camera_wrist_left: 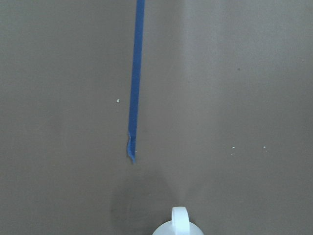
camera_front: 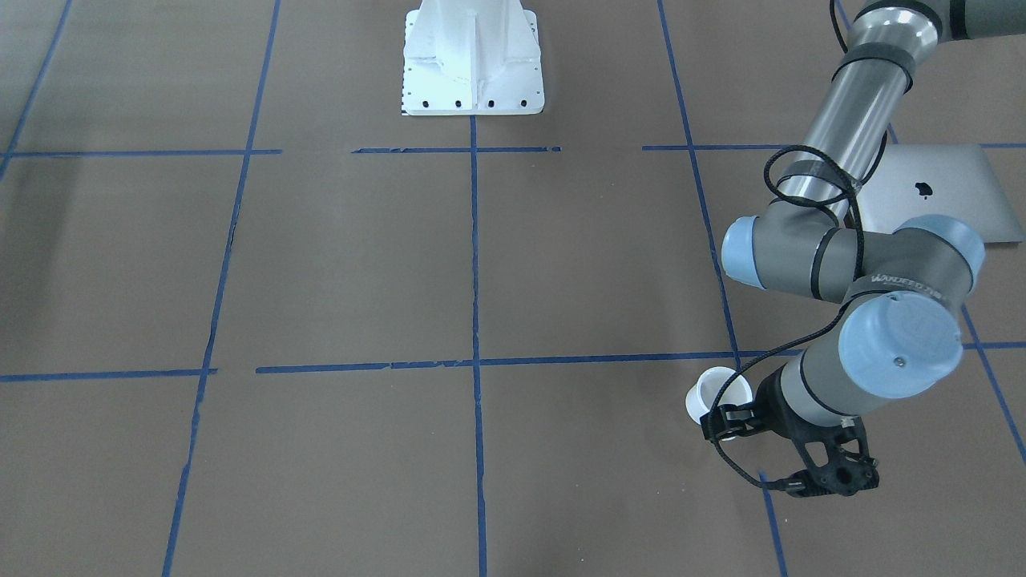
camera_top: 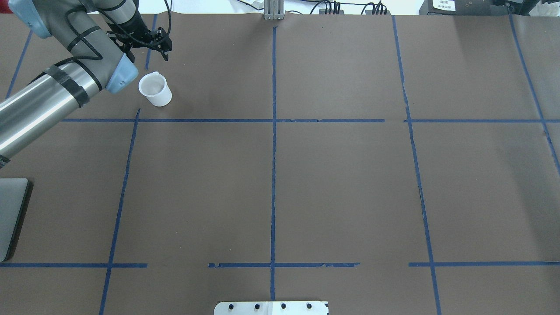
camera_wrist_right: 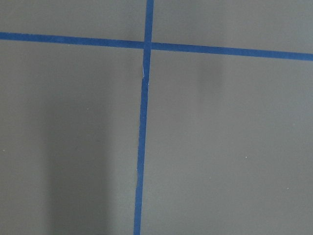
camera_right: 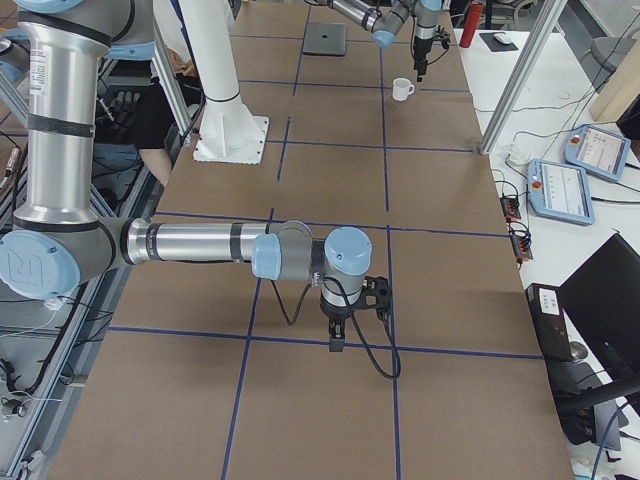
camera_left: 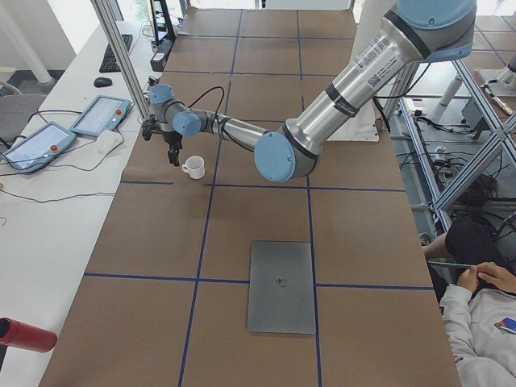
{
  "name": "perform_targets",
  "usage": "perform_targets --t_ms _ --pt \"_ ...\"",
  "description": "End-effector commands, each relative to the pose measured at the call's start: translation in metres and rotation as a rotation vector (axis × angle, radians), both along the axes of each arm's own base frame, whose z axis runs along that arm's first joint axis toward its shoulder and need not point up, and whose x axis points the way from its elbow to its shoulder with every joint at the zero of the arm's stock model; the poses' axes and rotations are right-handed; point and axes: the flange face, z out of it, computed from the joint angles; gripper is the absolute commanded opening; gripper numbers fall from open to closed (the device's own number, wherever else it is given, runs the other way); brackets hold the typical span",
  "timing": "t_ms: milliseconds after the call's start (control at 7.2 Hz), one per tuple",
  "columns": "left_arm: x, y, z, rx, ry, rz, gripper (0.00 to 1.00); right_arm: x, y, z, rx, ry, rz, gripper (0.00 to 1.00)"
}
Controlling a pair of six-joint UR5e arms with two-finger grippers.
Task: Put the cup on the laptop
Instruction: 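Lower the left gripper around the white mug and close it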
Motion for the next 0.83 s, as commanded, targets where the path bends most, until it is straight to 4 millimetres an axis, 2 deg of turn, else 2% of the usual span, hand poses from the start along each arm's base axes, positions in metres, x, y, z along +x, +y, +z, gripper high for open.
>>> perform_targets --t_ms 0,278,417,556,694 --pt "0.030 0.008 0.026 -0.032 -0.031 0.036 0.98 0.000 0.000 0.000 0.000 0.000 0.000 1.00" --pt "0.039 0.007 0.051 -0.021 -0.024 0.043 0.97 0.000 0.000 0.000 0.000 0.000 0.000 1.00" --pt "0.040 0.008 0.052 -0.022 -0.023 0.045 0.84 0.000 0.000 0.000 0.000 0.000 0.000 1.00" --pt "0.039 0.008 0.051 -0.021 -0.017 0.051 0.50 0.000 0.000 0.000 0.001 0.000 -0.001 1.00" --pt "0.039 0.008 0.050 -0.033 -0.005 0.060 0.09 0.000 0.000 0.000 0.000 0.000 0.000 1.00"
